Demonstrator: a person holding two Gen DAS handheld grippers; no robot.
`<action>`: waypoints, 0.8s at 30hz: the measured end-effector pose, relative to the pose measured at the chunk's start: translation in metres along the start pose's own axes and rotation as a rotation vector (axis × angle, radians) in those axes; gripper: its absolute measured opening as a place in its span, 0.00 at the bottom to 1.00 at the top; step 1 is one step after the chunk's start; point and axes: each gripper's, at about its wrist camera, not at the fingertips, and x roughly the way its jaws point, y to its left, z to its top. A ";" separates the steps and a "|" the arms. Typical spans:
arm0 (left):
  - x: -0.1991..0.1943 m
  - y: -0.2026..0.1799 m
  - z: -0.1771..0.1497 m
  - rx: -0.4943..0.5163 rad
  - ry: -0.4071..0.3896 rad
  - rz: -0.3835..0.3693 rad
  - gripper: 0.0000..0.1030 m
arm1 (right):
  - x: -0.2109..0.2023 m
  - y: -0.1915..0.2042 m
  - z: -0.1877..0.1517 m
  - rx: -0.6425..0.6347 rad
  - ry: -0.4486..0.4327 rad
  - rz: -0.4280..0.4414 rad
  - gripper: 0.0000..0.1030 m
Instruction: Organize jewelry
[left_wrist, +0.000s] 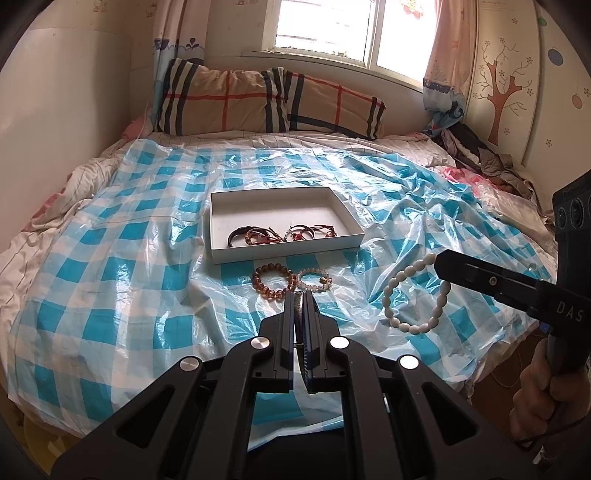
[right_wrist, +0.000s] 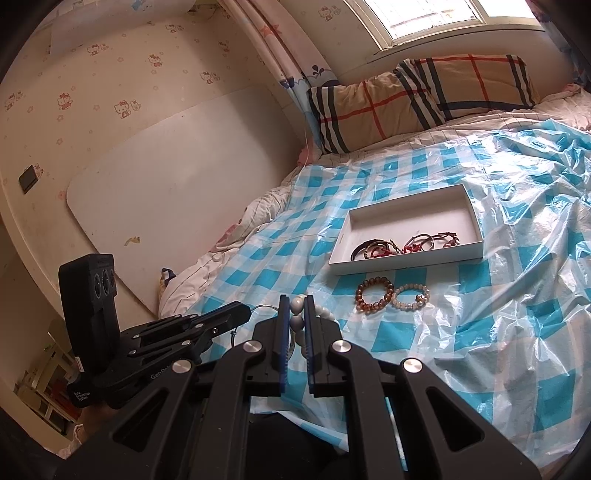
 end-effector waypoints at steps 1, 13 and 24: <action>0.001 0.001 0.000 0.001 -0.001 0.000 0.04 | 0.000 0.000 0.000 0.000 0.000 0.000 0.08; 0.001 -0.001 0.000 -0.002 -0.003 -0.002 0.04 | -0.006 -0.003 0.002 0.000 -0.012 0.006 0.08; 0.014 -0.002 0.008 0.003 0.011 0.000 0.04 | -0.005 -0.010 0.007 0.018 -0.023 0.008 0.08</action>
